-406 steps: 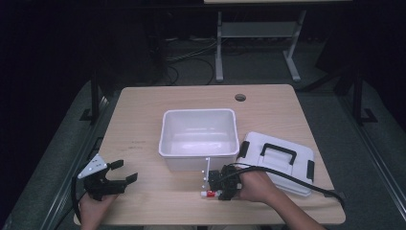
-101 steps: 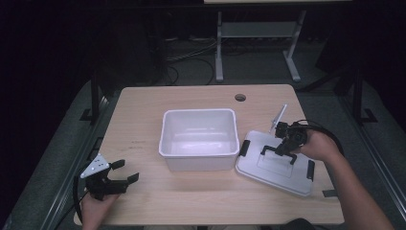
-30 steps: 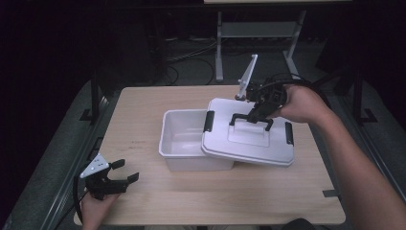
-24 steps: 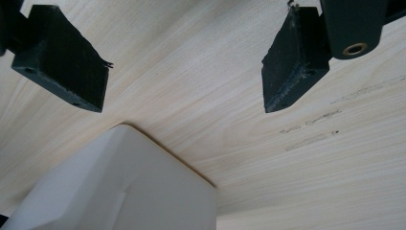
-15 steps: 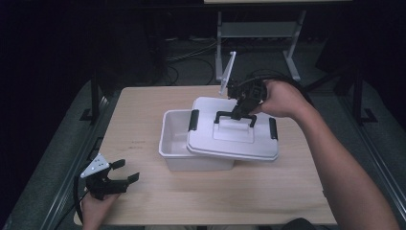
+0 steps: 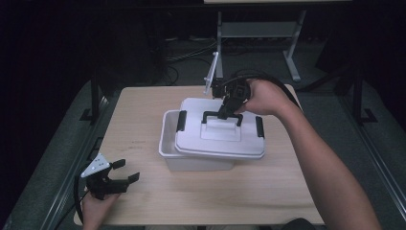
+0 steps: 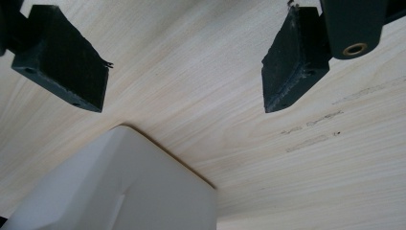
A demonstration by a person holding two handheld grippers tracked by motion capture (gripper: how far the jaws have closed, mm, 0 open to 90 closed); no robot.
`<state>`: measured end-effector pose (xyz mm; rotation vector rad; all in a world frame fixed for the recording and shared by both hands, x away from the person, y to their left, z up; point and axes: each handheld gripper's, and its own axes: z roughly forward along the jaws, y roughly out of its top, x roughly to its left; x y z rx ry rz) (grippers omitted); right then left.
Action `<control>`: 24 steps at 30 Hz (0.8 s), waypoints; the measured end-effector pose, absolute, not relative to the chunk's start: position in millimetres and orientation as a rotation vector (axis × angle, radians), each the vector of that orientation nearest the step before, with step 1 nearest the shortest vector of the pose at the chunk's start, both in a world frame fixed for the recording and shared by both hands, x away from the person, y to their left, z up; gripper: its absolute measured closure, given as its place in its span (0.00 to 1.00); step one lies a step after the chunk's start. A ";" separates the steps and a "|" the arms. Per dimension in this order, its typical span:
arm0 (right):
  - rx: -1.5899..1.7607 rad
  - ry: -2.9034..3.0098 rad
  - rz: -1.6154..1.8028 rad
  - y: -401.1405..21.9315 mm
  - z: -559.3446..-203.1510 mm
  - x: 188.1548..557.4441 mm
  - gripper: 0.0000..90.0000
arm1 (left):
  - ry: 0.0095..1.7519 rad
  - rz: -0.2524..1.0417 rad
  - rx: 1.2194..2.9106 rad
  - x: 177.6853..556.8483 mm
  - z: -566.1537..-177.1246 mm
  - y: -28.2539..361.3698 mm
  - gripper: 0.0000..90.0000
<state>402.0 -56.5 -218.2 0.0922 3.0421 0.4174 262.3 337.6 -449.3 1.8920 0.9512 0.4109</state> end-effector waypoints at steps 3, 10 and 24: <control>0.081 3.043 0.421 -50.4 -219.8 404.5 0.94 | 0.951 0.409 1.888 262.1 -449.3 337.4 0.17; 0.056 3.058 0.424 -32.5 -227.4 410.4 0.94 | 0.946 0.410 1.895 262.5 -449.2 336.1 0.17; 0.031 3.084 0.401 -10.9 -242.3 427.0 0.94 | 0.950 0.409 1.894 262.3 -449.3 337.0 0.17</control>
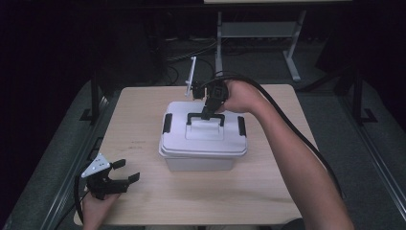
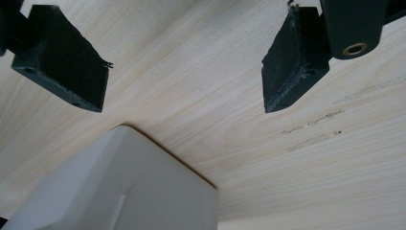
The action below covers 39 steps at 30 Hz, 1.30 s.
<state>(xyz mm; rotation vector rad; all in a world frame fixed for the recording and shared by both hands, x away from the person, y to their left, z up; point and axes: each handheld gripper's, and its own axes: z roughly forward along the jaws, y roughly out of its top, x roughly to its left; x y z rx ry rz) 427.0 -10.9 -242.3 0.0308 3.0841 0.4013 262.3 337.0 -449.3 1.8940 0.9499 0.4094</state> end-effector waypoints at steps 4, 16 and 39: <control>0.024 3.087 0.402 -6.1 -244.8 430.1 0.94 | 0.949 0.411 1.893 261.7 -449.0 338.5 0.17; 0.022 3.099 0.398 1.8 -254.3 436.0 0.94 | 0.954 0.411 1.887 262.2 -449.2 339.1 0.17; 0.017 3.112 0.397 8.7 -263.6 440.6 0.93 | 0.954 0.413 1.878 262.2 -448.8 340.4 0.17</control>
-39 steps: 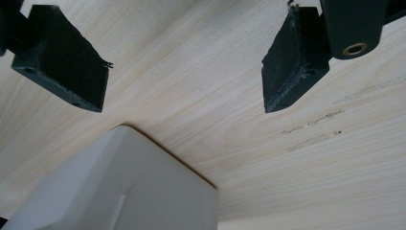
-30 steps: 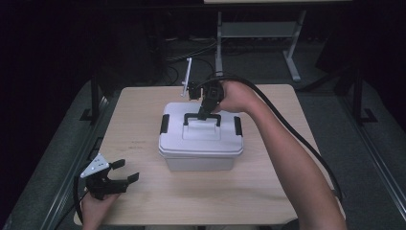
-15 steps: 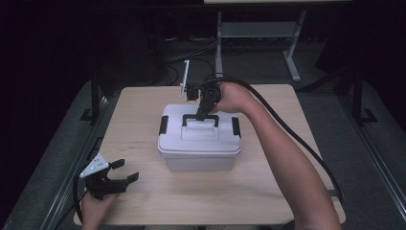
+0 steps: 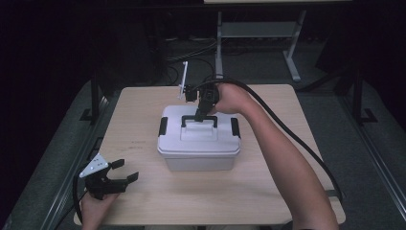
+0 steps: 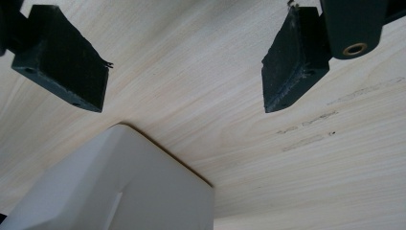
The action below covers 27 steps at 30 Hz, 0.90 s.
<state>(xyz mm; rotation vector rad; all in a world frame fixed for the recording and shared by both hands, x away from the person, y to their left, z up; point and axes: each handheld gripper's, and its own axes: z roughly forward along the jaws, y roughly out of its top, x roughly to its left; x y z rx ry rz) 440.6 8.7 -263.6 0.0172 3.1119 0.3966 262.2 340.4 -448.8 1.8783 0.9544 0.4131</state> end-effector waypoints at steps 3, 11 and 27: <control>0.021 3.110 0.404 8.2 -264.1 440.1 0.93 | 0.955 0.411 1.878 262.2 -448.8 340.3 0.17; 0.014 3.111 0.429 5.8 -265.2 438.8 0.93 | 0.952 0.413 1.884 262.1 -448.6 340.1 0.17; -0.001 3.104 0.412 11.8 -269.8 438.2 0.93 | 0.954 0.415 1.880 261.9 -448.0 341.9 0.17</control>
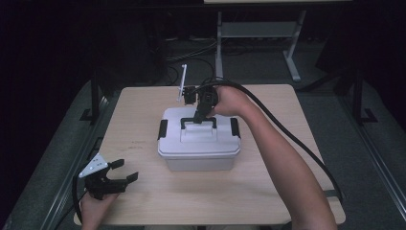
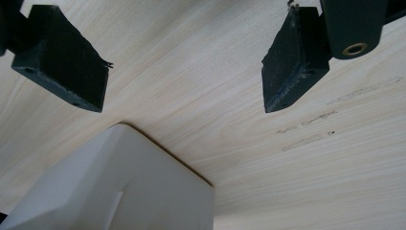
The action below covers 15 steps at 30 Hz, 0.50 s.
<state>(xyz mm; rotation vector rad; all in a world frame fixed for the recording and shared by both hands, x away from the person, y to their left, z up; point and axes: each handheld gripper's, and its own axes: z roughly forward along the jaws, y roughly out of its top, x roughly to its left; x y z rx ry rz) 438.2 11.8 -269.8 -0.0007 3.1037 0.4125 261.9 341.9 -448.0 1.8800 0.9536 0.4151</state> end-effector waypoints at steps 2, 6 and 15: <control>0.002 3.110 0.418 11.3 -269.8 439.5 0.93 | 0.953 0.416 1.881 261.7 -447.9 342.3 0.17; 0.038 3.116 0.434 9.3 -269.4 440.7 0.88 | 0.953 0.415 1.880 261.9 -448.0 342.3 0.17; 0.106 3.102 0.468 -2.8 -265.3 441.3 0.78 | 0.954 0.412 1.880 262.3 -448.5 340.5 0.17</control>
